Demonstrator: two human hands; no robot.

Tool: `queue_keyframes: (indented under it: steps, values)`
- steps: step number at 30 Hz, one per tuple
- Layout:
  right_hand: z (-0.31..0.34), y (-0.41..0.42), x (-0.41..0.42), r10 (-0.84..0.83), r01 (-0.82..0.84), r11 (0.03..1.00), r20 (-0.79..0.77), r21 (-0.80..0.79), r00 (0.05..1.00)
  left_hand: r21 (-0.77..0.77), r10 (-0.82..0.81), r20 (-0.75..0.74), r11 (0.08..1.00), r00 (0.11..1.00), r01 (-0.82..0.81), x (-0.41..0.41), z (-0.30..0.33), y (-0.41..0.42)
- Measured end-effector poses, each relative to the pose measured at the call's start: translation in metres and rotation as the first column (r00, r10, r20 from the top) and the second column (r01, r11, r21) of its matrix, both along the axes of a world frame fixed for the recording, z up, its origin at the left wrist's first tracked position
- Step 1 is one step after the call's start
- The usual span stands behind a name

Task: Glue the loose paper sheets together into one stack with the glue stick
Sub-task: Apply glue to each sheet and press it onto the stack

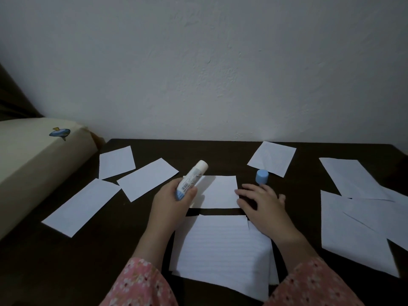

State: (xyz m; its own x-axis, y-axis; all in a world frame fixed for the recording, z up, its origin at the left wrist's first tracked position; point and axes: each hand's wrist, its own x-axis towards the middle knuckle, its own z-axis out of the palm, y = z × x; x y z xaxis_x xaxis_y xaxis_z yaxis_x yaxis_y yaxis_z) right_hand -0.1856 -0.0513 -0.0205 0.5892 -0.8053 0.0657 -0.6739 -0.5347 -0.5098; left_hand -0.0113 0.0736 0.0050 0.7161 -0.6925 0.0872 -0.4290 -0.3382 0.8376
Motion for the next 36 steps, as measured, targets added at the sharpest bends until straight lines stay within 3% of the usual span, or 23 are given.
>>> queue_keyframes:
  steps: [8,14,17,22,24,28,36]
  values:
    - [0.001,0.004,0.001,-0.02,0.018,0.999,0.06,0.03,0.998,-0.281,-0.003,-0.275,0.956,0.961,-0.078,-0.011,0.007,-0.006]
    - [0.001,0.002,0.0,0.076,-0.074,0.997,-0.069,0.022,0.995,-0.299,-0.023,-0.456,0.945,0.89,-0.129,-0.017,0.01,-0.016]
    - [0.0,0.001,0.001,0.085,-0.084,0.996,-0.125,0.015,0.988,-0.289,-0.116,-0.526,0.956,0.843,-0.049,-0.025,0.013,-0.022]
    - [-0.001,0.0,0.004,0.116,-0.114,0.993,-0.19,0.018,0.975,-0.213,-0.257,-0.441,0.961,0.86,0.178,-0.034,0.004,-0.03]
    - [-0.002,-0.002,0.005,0.115,-0.114,0.993,-0.193,0.014,0.975,-0.117,-0.281,-0.292,0.959,0.914,0.257,-0.037,0.002,-0.031]
    - [-0.003,-0.004,0.005,0.116,-0.116,0.993,-0.182,0.01,0.976,-0.103,-0.269,-0.028,0.959,0.963,0.264,-0.041,0.006,-0.033]
    - [-0.002,-0.003,0.003,0.085,-0.085,0.996,-0.104,0.003,0.991,-0.064,-0.357,0.095,0.93,0.929,0.363,-0.042,-0.002,-0.037]
